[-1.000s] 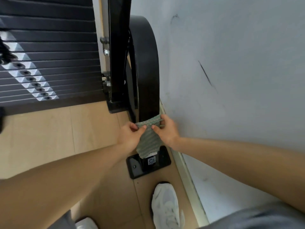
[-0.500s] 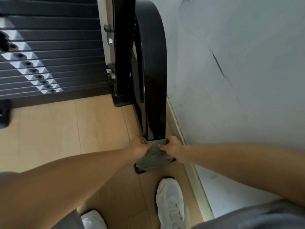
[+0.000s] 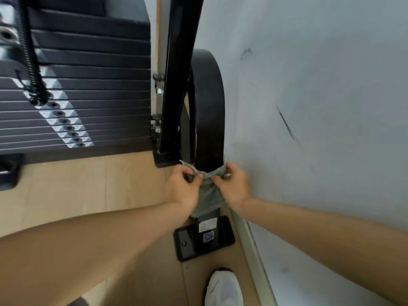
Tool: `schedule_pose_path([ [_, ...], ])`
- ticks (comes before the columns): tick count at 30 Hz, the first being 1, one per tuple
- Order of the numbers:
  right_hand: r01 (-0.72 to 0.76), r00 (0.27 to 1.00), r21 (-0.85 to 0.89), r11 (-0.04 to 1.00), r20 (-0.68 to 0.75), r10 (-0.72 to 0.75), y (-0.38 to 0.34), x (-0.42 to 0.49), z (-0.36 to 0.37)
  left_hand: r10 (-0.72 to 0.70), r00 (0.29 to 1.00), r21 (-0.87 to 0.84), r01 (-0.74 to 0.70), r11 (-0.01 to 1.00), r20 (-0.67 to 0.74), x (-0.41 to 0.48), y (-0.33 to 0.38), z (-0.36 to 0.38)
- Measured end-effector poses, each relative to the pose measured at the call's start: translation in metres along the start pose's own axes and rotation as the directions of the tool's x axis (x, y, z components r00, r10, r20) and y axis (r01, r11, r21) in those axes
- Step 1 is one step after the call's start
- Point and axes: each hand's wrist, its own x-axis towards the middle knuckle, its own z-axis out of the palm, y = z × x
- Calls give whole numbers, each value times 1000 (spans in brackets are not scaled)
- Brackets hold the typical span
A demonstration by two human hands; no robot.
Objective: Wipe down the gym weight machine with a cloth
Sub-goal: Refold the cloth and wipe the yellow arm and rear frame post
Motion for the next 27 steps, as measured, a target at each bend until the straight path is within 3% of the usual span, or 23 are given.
schedule_pose_path([
  [5,146,975,-23,989,-167,-148,-58,30,-20,76,997,-104,-78,992,-27,27,40,-18],
  [8,230,944,-48,972,-231,-235,-87,33,-31,112,992,-36,-114,993,-65,39,65,-29],
  [10,241,964,45,970,-123,-234,-102,32,-33,110,994,-86,-112,990,-21,44,78,-36],
  [13,151,973,248,957,133,-188,-122,28,-30,103,975,-307,-38,951,197,43,96,-46],
  [17,43,942,316,948,303,-144,-140,33,-32,19,940,-381,119,917,340,53,107,-65],
  [21,86,914,244,966,367,-174,-149,37,-33,-142,890,-388,326,862,433,71,116,-81],
  [24,316,929,114,942,164,-332,-153,45,-34,-181,931,-414,307,857,316,85,124,-87],
  [27,540,839,-190,820,40,-543,-147,61,-36,-184,962,-489,262,832,203,98,125,-87],
])
